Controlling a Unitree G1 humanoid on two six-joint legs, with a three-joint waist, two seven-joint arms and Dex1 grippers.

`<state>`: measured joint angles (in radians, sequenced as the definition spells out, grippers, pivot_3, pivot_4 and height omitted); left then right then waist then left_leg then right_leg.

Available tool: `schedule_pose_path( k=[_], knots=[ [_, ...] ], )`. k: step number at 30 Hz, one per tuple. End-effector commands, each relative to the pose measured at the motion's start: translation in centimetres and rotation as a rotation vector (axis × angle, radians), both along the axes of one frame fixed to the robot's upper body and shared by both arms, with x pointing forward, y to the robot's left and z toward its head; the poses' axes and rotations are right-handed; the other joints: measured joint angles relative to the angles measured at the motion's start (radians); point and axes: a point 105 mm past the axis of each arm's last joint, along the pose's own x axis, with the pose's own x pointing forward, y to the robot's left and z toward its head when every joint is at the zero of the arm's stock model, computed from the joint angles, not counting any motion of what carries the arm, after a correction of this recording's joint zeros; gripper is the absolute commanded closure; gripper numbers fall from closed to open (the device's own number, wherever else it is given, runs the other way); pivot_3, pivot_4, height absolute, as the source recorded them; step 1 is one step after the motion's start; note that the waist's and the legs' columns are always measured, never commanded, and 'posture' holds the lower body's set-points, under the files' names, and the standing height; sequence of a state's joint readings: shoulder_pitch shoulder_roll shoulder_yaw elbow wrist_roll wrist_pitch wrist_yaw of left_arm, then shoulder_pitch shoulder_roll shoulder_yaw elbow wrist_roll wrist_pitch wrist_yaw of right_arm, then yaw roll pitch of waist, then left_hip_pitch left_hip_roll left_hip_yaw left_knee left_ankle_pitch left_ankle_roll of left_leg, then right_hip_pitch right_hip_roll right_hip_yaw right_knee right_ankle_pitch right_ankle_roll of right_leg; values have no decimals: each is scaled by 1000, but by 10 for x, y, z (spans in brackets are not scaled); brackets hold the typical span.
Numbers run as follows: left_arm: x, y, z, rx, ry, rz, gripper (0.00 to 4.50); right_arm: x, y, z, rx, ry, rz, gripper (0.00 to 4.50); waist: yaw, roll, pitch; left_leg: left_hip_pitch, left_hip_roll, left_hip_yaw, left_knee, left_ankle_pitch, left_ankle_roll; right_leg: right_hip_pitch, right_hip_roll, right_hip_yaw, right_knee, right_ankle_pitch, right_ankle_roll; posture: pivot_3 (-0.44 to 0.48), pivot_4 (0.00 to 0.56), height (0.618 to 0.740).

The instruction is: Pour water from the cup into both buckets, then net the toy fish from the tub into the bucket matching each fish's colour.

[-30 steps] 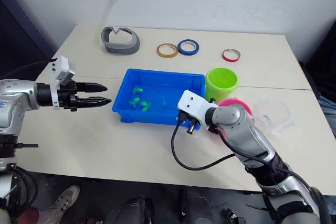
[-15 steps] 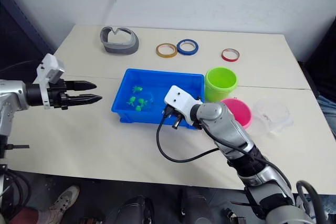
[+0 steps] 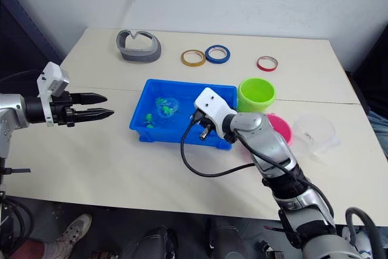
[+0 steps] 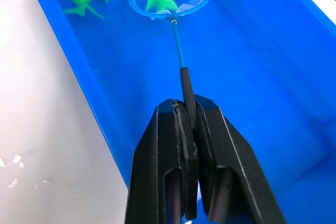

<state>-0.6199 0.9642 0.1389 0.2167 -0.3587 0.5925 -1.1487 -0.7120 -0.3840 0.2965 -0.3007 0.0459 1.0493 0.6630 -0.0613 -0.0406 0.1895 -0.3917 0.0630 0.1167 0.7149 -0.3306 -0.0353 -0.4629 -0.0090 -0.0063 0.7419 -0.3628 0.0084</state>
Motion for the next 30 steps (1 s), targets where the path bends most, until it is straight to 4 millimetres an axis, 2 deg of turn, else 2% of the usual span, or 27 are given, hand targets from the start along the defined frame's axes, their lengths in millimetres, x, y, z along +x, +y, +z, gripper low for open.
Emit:
schedule_pose_path(
  k=[1,7,17,21,25,30],
  knots=[
    [-1,0,16,-17,-51,-6,1477,-12,-4,20,37,-35,18,4500,1,0,0,0,0,0,0,0,0,0,0,0,0,0,0,0,150,693],
    [3,-5,17,-26,-57,-28,1477,-16,-13,21,40,-14,-3,4500,1,0,0,0,0,0,0,0,0,0,0,0,-1,0,0,0,150,693],
    [15,-39,24,-67,-76,-161,1477,-32,-52,56,103,-62,-57,4500,5,0,0,-4,0,-2,0,0,1,0,0,-3,-4,0,0,0,150,693],
    [24,-50,25,-77,-86,-198,1477,-45,-71,73,109,-93,-83,4500,5,1,0,-3,0,-3,-1,0,1,0,0,-3,-5,0,0,0,150,693],
    [33,-60,25,-82,-93,-233,1477,-50,-110,91,79,-151,-203,4500,9,1,0,-4,0,-3,-1,0,1,0,0,-4,-7,0,1,0,150,693],
    [41,-70,24,-88,-94,-273,1477,-47,-149,101,34,-201,-337,4500,9,1,0,-5,0,-3,-2,-1,1,0,0,-4,-9,1,1,0,150,693]
  ],
)
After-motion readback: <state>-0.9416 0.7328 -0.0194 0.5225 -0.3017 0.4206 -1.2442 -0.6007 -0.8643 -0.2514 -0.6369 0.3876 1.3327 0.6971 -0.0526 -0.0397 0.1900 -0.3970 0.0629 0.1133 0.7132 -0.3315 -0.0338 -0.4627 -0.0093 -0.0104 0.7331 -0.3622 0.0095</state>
